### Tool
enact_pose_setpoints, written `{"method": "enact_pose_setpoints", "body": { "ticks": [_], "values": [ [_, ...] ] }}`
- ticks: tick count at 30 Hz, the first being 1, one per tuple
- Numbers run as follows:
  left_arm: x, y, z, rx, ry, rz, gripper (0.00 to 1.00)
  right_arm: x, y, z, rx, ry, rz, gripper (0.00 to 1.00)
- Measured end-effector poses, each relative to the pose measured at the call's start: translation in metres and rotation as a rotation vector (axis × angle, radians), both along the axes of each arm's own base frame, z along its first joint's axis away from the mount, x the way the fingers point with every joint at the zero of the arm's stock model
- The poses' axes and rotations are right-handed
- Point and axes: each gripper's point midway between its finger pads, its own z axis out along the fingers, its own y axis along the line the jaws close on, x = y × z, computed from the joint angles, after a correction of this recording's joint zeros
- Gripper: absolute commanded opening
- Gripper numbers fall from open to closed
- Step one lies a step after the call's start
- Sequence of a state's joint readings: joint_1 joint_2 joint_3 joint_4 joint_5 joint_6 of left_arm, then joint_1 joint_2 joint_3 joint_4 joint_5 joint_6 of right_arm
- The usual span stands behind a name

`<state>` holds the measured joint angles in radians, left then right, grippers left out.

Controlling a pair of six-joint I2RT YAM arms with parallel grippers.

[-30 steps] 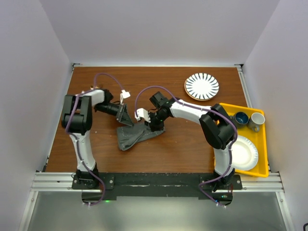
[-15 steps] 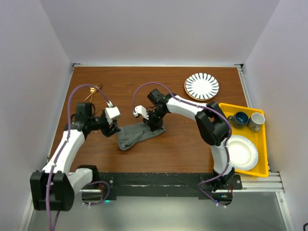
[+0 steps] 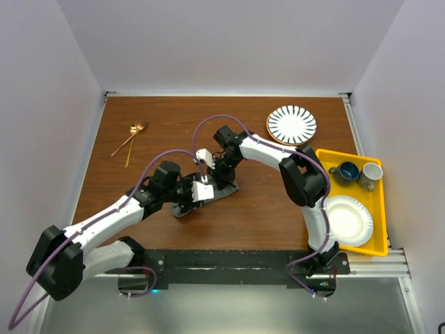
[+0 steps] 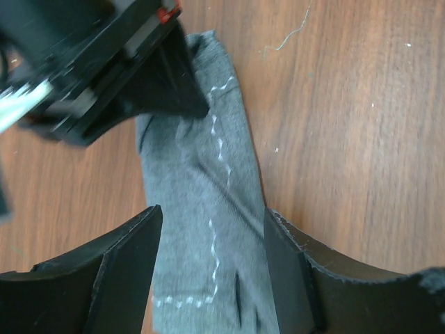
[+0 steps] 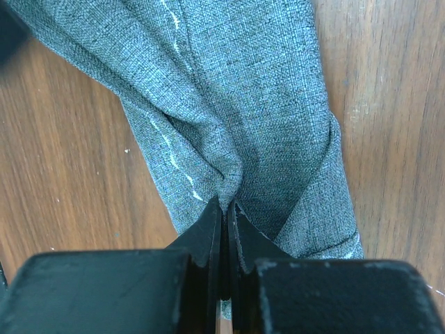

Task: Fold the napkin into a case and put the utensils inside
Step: Fold the 2/3-rectangle-folded napkin at the center of the board.

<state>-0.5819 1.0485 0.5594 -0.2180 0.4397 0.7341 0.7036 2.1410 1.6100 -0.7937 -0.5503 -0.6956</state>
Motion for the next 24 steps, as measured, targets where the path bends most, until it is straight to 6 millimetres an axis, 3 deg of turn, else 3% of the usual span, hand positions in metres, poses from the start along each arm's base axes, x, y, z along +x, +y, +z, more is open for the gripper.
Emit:
{"method": "enact_pose_setpoints", "body": {
  "ticks": [6,15,21,24],
  "values": [
    [0.000,-0.014,-0.026,0.061,0.035,0.010,0.62,0.001,0.000,-0.001,0.010,0.043,-0.040,0.00],
    [0.012,-0.001,-0.057,0.163,0.080,0.123,0.43,0.001,-0.001,-0.001,0.020,0.065,-0.056,0.00],
    [0.015,0.005,-0.067,0.199,0.094,0.166,0.29,0.001,-0.001,-0.001,0.025,0.068,-0.055,0.00],
    [0.019,0.006,-0.072,0.215,0.096,0.177,0.10,0.001,-0.001,-0.001,0.030,0.073,-0.056,0.00]
  ]
}}
